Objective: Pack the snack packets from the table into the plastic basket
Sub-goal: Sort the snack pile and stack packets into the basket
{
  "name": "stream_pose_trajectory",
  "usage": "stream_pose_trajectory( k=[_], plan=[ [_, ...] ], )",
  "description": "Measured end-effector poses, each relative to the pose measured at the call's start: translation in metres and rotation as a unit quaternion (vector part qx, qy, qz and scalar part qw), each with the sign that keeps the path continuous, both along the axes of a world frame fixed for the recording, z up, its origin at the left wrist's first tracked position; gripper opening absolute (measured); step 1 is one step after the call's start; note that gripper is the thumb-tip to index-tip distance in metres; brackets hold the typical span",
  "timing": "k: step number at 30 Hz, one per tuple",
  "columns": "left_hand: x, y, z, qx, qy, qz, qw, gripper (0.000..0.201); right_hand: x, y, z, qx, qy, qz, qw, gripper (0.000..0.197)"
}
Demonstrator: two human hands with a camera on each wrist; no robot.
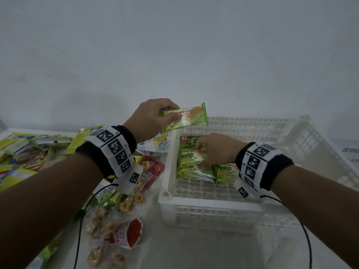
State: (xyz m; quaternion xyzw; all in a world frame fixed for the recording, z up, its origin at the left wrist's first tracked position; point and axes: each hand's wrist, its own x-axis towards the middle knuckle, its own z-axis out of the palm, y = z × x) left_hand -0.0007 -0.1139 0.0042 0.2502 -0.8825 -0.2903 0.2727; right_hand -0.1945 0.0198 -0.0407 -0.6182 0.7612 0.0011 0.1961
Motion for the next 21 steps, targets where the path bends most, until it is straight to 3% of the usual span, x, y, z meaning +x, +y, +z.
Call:
stream_pose_trajectory(
  k=[3,21],
  plan=[
    [-0.001,-0.001,-0.001,0.006,0.006,-0.004,1.000,0.020,0.006,-0.004,-0.002,0.007,0.065,0.014,0.998,0.055],
    [0.002,-0.010,-0.011,0.019,0.012,-0.009,1.000,0.017,0.014,-0.008,-0.010,0.032,0.021,0.040,0.998,0.075]
  ],
)
